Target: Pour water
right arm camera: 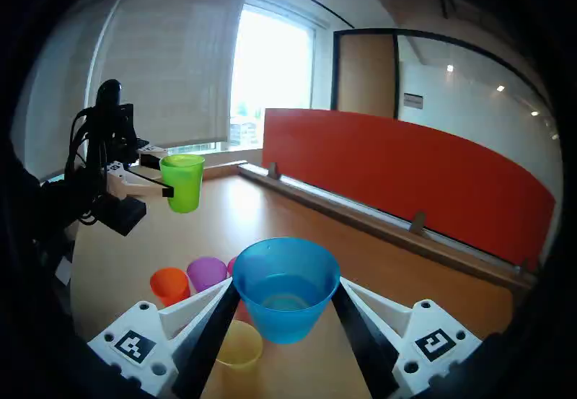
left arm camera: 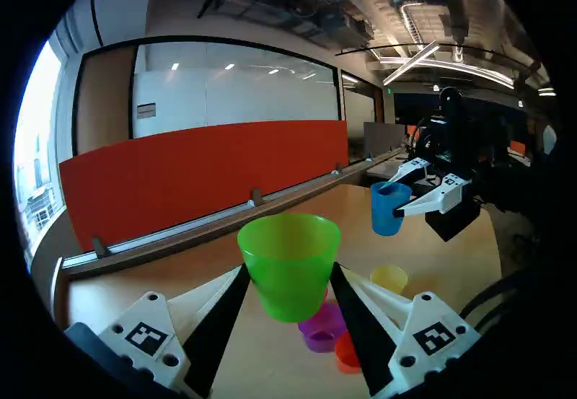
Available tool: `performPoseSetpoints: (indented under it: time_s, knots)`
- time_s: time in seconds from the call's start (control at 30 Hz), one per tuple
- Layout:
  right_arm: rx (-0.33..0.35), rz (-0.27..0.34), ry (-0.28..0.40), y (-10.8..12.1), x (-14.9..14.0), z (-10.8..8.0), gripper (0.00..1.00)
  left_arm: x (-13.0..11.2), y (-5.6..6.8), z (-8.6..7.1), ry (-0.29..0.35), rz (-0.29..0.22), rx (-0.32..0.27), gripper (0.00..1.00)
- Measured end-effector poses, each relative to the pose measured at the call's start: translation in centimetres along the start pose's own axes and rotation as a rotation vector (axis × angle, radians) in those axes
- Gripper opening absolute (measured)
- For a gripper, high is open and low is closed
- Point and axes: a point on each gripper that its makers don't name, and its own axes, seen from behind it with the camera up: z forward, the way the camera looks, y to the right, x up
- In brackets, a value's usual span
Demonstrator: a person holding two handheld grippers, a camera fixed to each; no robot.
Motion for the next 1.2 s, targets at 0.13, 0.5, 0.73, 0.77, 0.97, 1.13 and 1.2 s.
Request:
performPoseSetpoints:
  time_s: [0.13,0.5,0.73,0.77,0.97,1.13,1.2]
  knots:
    - [0.003,-0.004,0.008,-0.1,0.4,-0.1,0.89,0.1,0.3,-0.1,0.009,-0.004,-0.001,0.80]
    - [0.012,-0.025,0.031,-0.4,1.5,-0.2,0.89,0.1,1.2,-0.3,0.031,-0.028,-0.012,0.80]
    - [0.026,-0.046,0.051,-1.1,2.1,0.0,0.89,-0.3,1.6,-0.4,0.036,-0.043,-0.019,0.80]
    - [0.029,-0.045,0.055,-1.2,2.3,0.0,0.89,-0.4,1.7,-0.5,0.036,-0.044,-0.019,0.80]
    - [0.042,-0.034,0.087,-1.8,3.0,0.2,0.89,-0.6,1.8,-0.6,0.037,-0.050,-0.019,0.80]
    - [0.053,-0.023,0.118,-2.4,3.8,0.6,0.89,-0.6,2.1,-0.7,0.038,-0.051,-0.022,0.80]
    - [0.057,-0.018,0.132,-2.6,4.2,0.7,0.89,-0.6,2.2,-0.7,0.038,-0.051,-0.025,0.80]
